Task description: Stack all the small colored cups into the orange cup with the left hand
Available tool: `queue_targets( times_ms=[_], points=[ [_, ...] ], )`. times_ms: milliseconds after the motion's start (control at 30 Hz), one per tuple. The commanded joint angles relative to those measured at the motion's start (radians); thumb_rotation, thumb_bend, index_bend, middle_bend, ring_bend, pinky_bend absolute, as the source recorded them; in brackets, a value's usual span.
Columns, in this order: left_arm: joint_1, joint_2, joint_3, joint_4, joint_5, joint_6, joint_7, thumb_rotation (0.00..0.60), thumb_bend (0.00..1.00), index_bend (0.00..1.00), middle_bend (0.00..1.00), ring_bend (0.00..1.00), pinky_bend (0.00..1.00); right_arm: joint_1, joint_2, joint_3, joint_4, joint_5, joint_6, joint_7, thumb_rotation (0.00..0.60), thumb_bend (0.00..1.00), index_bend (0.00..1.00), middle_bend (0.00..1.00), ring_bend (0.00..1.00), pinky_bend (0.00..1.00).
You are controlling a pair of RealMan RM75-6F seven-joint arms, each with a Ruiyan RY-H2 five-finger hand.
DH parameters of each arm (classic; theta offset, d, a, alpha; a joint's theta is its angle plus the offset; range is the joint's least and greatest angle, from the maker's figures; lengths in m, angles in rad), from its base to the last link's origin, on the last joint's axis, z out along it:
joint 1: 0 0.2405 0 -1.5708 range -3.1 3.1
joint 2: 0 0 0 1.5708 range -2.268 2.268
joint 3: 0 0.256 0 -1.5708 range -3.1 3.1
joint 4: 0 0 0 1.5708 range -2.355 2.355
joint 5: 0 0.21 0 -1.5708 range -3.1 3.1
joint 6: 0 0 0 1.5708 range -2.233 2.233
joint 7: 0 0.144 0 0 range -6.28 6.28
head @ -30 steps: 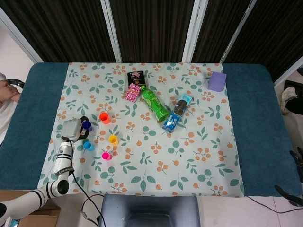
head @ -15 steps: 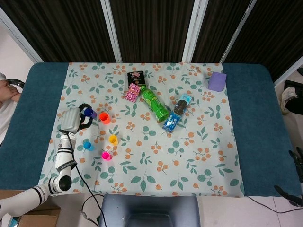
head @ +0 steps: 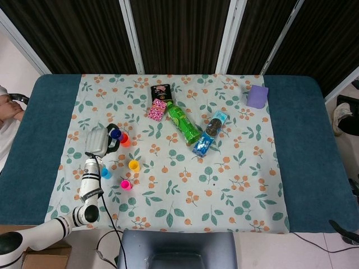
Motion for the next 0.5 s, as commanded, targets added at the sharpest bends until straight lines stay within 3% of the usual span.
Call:
queue_targets(
  times_ms=[33,100,200,300,500],
  points=[
    [-0.001,-0.006,0.005,0.016,-0.009,-0.021,-0.007,0.600,0.37,0.50,1.00,1.00,1.00,-0.001,0.000,0.001,0.000,0.003,0.001,0.001,0.600,0.19,0.00,0.00,0.00,0.00],
    [-0.001,-0.005,0.008,0.017,-0.016,-0.038,-0.009,0.600,0.37,0.45,1.00,1.00,1.00,0.000,-0.001,0.003,-0.001,0.005,-0.002,-0.001,0.600,0.19,0.00,0.00,0.00,0.00],
    [-0.003,-0.003,0.013,0.014,-0.028,-0.062,-0.001,0.600,0.37,0.19,1.00,1.00,1.00,0.001,-0.002,0.003,-0.002,0.005,-0.004,-0.006,0.600,0.19,0.00,0.00,0.00,0.00],
    [-0.004,0.000,0.018,0.000,-0.029,-0.068,0.002,0.600,0.37,0.01,1.00,1.00,1.00,0.002,-0.003,0.002,-0.002,0.004,-0.005,-0.009,0.600,0.19,0.00,0.00,0.00,0.00],
    [0.018,0.043,0.032,-0.114,-0.001,-0.037,-0.002,0.600,0.36,0.00,1.00,1.00,1.00,0.003,-0.003,0.000,-0.001,0.001,-0.008,-0.011,0.600,0.19,0.00,0.00,0.00,0.00]
  ],
)
